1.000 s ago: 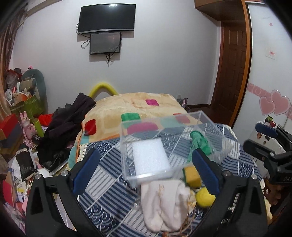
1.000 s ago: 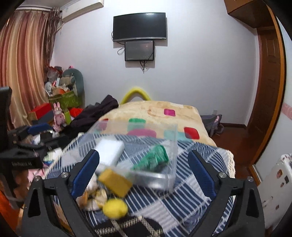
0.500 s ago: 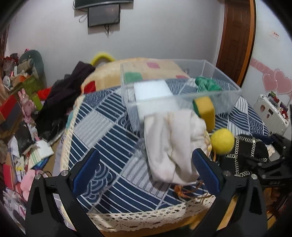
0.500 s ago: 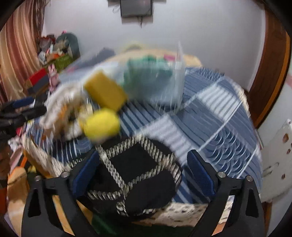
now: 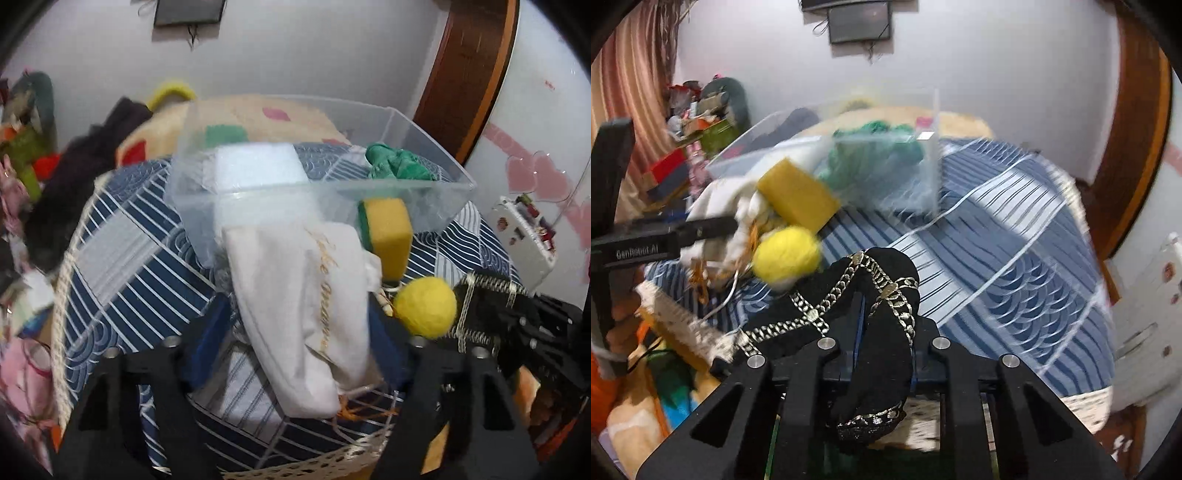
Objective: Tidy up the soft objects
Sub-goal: 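Grasp the black chain-strap bag with the right tool while the left grasps the white drawstring bag, then lower the white drawstring bag into the box with the left tool while the right drops the black bag in, then grasp the floral scrunchie with the left tool while the right grasps the yellow-green sponge, then drop the scrunchie into the box with the left tool while the right drops the sponge in, then grasp the bagged grey sock with the left tool while the right grasps the yellow felt ball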
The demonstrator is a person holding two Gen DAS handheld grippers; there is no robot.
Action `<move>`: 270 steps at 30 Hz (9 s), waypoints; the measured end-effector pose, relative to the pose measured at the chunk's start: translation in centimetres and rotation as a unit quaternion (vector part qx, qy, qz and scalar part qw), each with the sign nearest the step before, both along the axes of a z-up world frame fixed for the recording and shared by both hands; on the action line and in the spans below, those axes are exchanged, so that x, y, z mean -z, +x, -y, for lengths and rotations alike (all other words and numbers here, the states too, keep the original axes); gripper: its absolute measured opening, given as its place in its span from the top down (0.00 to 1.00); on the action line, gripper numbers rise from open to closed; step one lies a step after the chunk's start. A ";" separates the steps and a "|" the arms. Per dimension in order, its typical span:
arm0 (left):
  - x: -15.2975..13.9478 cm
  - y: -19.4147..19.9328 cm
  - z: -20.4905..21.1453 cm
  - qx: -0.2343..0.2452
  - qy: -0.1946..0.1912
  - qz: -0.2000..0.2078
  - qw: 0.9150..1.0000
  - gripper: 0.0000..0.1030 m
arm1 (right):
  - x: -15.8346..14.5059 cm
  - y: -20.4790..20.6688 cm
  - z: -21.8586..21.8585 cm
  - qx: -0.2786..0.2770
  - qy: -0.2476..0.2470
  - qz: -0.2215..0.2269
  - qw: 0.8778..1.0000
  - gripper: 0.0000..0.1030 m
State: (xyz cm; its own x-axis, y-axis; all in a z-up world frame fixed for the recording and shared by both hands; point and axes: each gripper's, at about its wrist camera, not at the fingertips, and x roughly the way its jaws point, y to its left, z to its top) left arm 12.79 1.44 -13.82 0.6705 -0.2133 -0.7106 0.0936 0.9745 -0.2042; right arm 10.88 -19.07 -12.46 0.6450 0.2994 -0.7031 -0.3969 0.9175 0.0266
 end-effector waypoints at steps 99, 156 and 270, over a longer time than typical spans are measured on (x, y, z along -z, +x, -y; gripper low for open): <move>-5.4 8.7 -3.1 -0.073 0.017 0.041 0.996 0.72 | -4.2 11.0 -7.4 -0.044 -0.011 0.029 0.999 0.63; -0.6 -3.0 -1.1 -0.039 0.034 0.036 0.998 0.92 | -0.8 2.2 -6.4 -0.082 0.040 0.016 0.996 0.65; 3.0 0.3 -3.5 -0.087 0.032 -0.024 0.995 0.11 | 1.6 1.5 -5.0 -0.047 0.030 -0.029 0.998 0.39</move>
State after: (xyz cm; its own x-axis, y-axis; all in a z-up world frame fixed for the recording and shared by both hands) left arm 13.04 4.96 -16.86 0.6585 -0.0498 -0.7509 -0.0866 0.9862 -0.1413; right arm 12.38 -14.09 -14.02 0.5713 0.3988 -0.7173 -0.4767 0.8727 0.1055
